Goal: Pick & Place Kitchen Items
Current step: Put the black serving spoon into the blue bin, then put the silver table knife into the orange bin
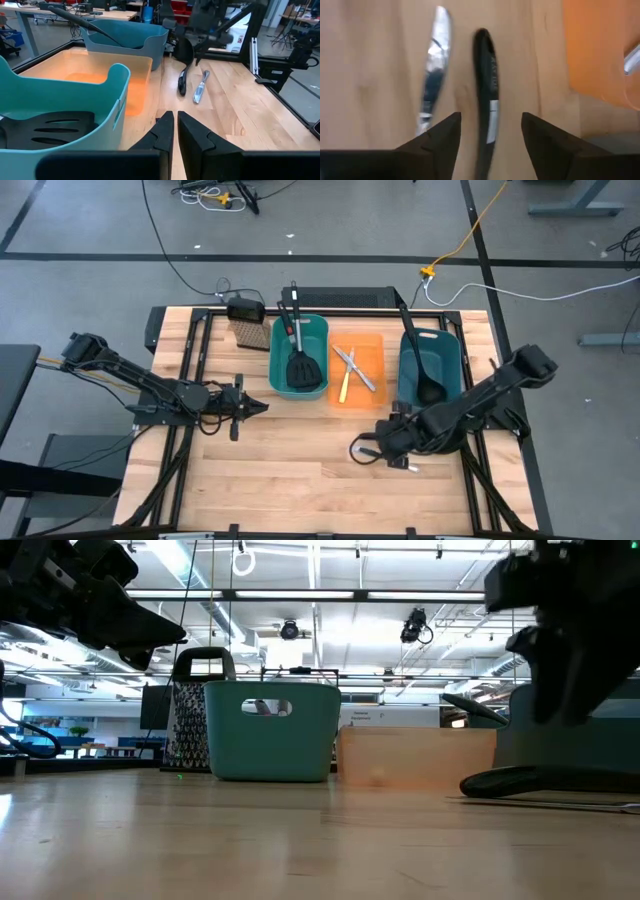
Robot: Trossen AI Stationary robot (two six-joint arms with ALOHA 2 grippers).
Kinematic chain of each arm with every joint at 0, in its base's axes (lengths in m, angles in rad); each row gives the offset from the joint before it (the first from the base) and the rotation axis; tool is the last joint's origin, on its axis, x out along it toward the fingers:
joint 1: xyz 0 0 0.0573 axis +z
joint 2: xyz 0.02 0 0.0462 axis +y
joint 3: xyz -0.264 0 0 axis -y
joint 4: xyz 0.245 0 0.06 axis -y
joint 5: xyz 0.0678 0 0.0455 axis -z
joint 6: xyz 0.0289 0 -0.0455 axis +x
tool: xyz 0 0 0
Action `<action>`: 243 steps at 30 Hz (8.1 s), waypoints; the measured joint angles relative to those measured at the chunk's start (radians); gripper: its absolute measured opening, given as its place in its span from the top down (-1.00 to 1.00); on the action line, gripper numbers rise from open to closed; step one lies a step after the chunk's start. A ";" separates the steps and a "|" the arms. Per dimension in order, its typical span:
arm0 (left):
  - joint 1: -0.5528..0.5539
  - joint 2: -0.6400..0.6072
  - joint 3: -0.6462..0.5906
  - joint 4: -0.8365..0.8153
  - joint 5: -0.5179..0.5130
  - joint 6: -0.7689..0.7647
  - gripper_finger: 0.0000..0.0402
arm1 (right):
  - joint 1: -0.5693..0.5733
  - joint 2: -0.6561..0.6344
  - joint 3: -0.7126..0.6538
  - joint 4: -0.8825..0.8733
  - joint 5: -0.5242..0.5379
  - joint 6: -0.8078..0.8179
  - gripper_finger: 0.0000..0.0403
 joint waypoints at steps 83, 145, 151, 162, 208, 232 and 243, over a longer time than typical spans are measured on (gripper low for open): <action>0.000 0.000 0.000 0.000 0.022 -0.019 0.85 | 0.094 -0.877 -0.381 0.803 0.227 -0.390 0.68; 0.000 0.000 0.000 0.001 -0.009 -0.025 0.85 | -0.730 -0.655 0.039 -0.199 0.380 -0.026 0.68; 0.000 0.000 0.000 0.001 -0.008 -0.023 0.85 | -0.836 -0.522 -0.003 -0.106 0.313 -0.081 0.68; 0.000 0.000 0.000 0.001 -0.008 -0.023 0.85 | -0.910 -0.366 -0.110 0.087 0.214 -0.083 0.68; 0.000 0.000 0.000 0.001 -0.008 -0.016 0.85 | -0.800 -0.872 -0.172 0.538 -0.257 -0.550 0.93; 0.000 0.000 0.000 0.000 0.003 -0.018 0.85 | -0.651 -1.423 -0.465 0.550 -0.396 -0.513 0.97; 0.000 0.000 0.000 0.000 0.002 -0.019 0.85 | -0.651 -1.467 -0.594 0.556 -0.381 -0.534 0.97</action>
